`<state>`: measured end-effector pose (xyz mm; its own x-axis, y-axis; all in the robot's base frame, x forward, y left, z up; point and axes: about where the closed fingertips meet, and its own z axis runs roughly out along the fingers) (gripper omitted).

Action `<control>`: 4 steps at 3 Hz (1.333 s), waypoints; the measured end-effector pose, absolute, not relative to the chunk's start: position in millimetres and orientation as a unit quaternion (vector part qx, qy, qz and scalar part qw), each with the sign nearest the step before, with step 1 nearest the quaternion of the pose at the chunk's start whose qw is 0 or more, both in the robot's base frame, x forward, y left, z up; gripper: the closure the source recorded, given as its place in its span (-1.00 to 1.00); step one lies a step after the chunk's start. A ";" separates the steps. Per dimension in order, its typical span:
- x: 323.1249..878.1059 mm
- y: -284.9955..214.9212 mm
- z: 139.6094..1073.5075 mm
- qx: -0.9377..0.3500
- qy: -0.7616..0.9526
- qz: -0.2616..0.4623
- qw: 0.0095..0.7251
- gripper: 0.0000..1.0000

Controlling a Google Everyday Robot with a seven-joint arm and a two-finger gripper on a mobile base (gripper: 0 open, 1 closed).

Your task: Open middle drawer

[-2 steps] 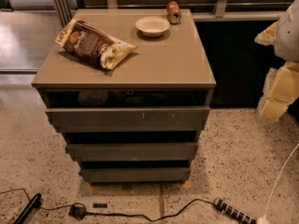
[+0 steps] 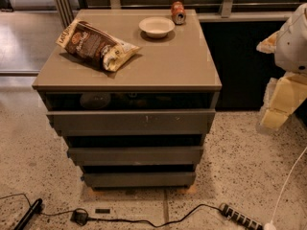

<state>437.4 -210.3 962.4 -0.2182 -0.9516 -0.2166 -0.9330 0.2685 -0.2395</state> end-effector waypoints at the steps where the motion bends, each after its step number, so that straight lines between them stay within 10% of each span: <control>1: 427.9 -198.0 934.1 -0.610 0.776 -0.015 0.159 -1.00; 4: 359.5 -167.1 818.6 -0.649 0.752 0.055 0.097 -1.00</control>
Offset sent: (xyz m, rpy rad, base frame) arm -0.0440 0.0344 -0.1160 0.0525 0.1342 0.0614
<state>359.5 -167.1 818.6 -0.1380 -0.9663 -0.2174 -0.9876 0.1508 -0.0436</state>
